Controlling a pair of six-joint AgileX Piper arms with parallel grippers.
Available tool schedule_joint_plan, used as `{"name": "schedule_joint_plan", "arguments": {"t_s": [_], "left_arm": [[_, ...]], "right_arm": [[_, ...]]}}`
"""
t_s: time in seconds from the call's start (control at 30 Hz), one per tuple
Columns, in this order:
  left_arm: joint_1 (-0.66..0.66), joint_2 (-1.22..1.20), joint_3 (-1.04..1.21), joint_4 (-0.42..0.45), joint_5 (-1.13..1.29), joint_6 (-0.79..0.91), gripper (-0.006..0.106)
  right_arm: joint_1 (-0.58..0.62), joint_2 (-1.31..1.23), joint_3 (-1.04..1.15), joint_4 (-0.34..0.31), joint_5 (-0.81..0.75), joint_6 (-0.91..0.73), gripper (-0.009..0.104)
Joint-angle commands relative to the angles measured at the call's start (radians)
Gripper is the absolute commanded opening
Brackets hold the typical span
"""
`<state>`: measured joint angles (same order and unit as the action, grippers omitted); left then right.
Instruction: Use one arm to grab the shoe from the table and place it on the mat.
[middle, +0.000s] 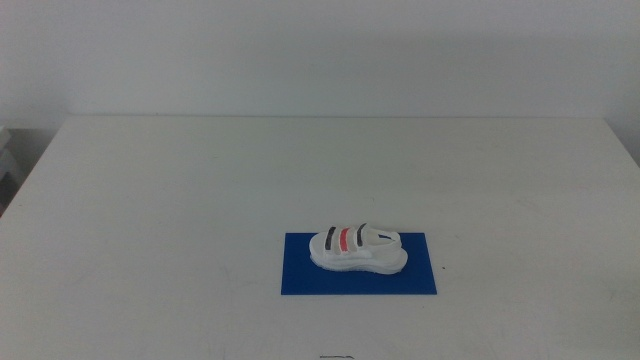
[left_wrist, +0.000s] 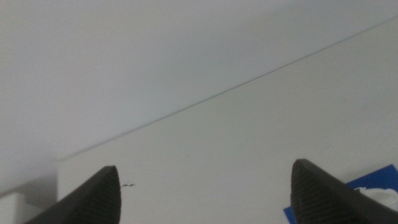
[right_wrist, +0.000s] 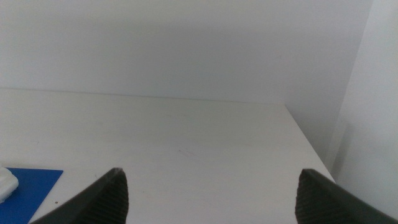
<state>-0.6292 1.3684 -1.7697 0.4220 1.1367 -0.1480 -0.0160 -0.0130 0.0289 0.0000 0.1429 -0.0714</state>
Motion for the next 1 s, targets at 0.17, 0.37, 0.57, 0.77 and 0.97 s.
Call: {"name": "schedule_joint_plan", "arguments": {"t_s": [0.17, 0.37, 0.57, 0.77, 0.97], "left_arm": [[0.269, -0.287, 0.358, -0.227, -0.365, 0.049, 0.094], [0.493, -0.538, 0.693, -0.327, -0.56, 0.048, 0.094], [0.6, -0.809, 0.973, -0.338, -0.681, 0.038, 0.094], [0.603, -1.018, 1.161, -0.331, -0.742, 0.038, 0.094], [0.603, -1.205, 1.444, -0.346, -1.014, 0.081, 0.094]], "right_arm": [[0.002, -0.019, -0.019, -0.009, -0.078, -0.005, 0.094], [0.002, -0.019, -0.019, -0.009, -0.078, -0.005, 0.094], [0.002, -0.019, -0.019, -0.009, -0.078, -0.005, 0.094], [0.002, -0.019, -0.019, -0.009, -0.078, -0.005, 0.094], [0.002, -0.019, -0.019, -0.009, -0.078, -0.005, 0.094]]}}
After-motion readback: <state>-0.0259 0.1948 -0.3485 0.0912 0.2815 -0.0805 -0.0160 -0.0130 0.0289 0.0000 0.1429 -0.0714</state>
